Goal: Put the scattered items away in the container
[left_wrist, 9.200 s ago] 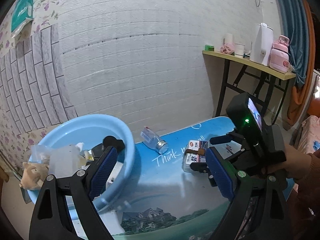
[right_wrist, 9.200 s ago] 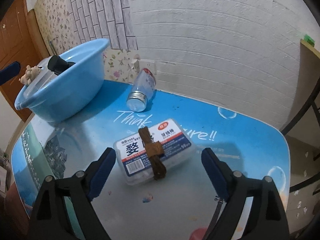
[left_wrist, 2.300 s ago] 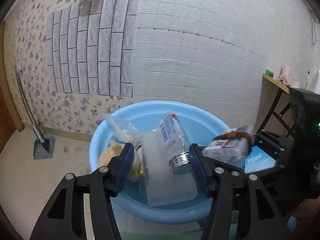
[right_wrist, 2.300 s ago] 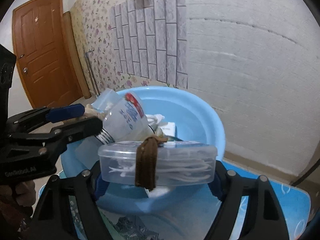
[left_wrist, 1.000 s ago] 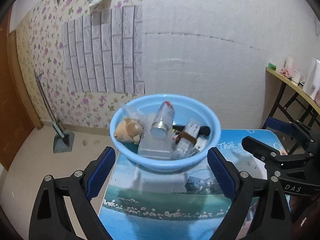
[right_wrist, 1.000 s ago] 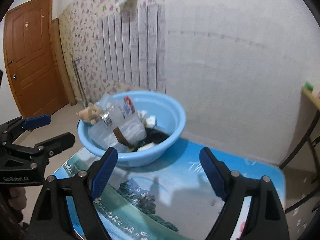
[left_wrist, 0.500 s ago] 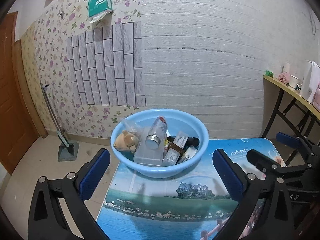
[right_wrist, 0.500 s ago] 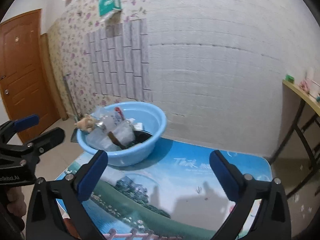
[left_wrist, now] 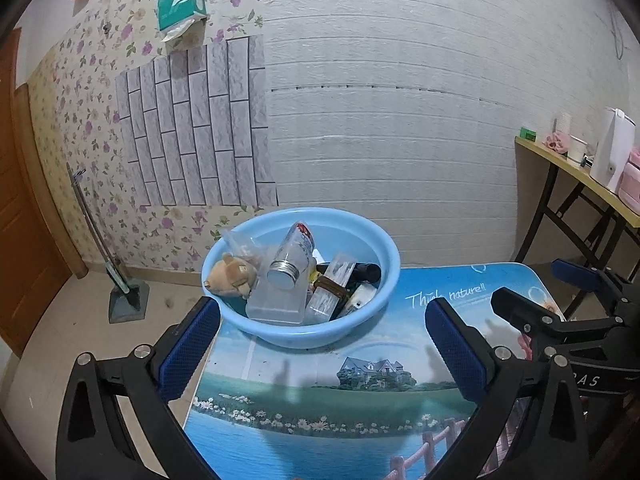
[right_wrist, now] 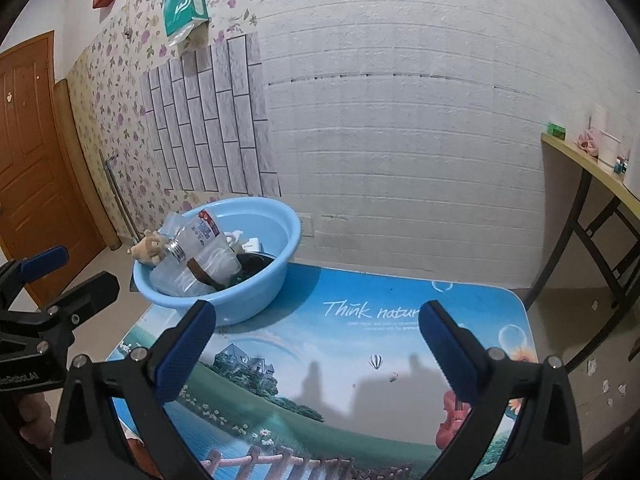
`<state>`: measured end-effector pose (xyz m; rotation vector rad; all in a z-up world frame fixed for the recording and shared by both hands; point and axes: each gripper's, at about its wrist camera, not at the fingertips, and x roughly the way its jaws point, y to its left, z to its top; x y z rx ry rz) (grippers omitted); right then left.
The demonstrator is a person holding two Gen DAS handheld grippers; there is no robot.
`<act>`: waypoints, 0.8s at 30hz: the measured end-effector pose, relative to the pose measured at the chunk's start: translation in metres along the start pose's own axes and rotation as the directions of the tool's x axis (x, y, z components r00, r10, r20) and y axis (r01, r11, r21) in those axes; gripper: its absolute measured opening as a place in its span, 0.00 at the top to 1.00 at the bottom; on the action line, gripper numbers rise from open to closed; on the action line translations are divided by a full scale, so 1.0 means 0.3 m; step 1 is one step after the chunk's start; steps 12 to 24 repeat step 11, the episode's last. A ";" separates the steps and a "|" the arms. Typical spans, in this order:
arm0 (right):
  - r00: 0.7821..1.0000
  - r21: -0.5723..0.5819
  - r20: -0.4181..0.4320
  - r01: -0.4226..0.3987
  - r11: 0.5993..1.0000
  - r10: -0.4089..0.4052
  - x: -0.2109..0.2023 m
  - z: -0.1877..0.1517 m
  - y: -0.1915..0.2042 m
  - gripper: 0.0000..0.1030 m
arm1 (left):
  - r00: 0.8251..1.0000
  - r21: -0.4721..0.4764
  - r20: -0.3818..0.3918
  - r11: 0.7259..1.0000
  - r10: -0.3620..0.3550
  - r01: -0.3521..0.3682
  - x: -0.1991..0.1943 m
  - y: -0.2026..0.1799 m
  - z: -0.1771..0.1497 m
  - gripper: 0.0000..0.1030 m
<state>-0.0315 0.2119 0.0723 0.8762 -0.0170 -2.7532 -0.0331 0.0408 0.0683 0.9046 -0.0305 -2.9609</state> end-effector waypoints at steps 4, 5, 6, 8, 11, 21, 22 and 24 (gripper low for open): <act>1.000 -0.005 -0.008 0.001 1.000 -0.001 0.005 -0.005 0.003 0.00 | 1.000 -0.005 -0.003 1.000 -0.006 0.006 0.004 0.004 -0.003 0.00; 1.000 -0.005 -0.009 0.000 1.000 0.000 0.006 -0.005 0.004 0.00 | 1.000 -0.007 -0.005 1.000 -0.010 0.010 0.005 0.005 -0.003 0.00; 1.000 -0.006 -0.009 -0.001 1.000 0.001 0.007 -0.005 0.003 0.00 | 1.000 -0.007 -0.006 1.000 -0.012 0.012 0.005 0.004 -0.005 0.00; 1.000 -0.006 -0.010 -0.001 1.000 0.001 0.007 -0.005 0.004 0.00 | 1.000 -0.005 -0.005 1.000 -0.028 0.028 0.005 0.005 -0.009 0.00; 1.000 -0.009 -0.016 -0.002 1.000 0.001 0.006 -0.009 0.005 0.00 | 1.000 -0.002 0.005 1.000 -0.028 0.028 0.000 0.007 -0.012 0.00; 1.000 -0.009 -0.016 -0.002 1.000 0.001 0.006 -0.009 0.005 0.00 | 1.000 -0.002 0.005 1.000 -0.028 0.028 0.000 0.007 -0.012 0.00; 1.000 -0.009 -0.016 -0.002 1.000 0.001 0.006 -0.009 0.005 0.00 | 1.000 -0.002 0.005 1.000 -0.028 0.028 0.000 0.007 -0.012 0.00; 1.000 -0.009 -0.016 -0.002 1.000 0.001 0.006 -0.009 0.005 0.00 | 1.000 -0.002 0.005 1.000 -0.028 0.028 0.000 0.007 -0.012 0.00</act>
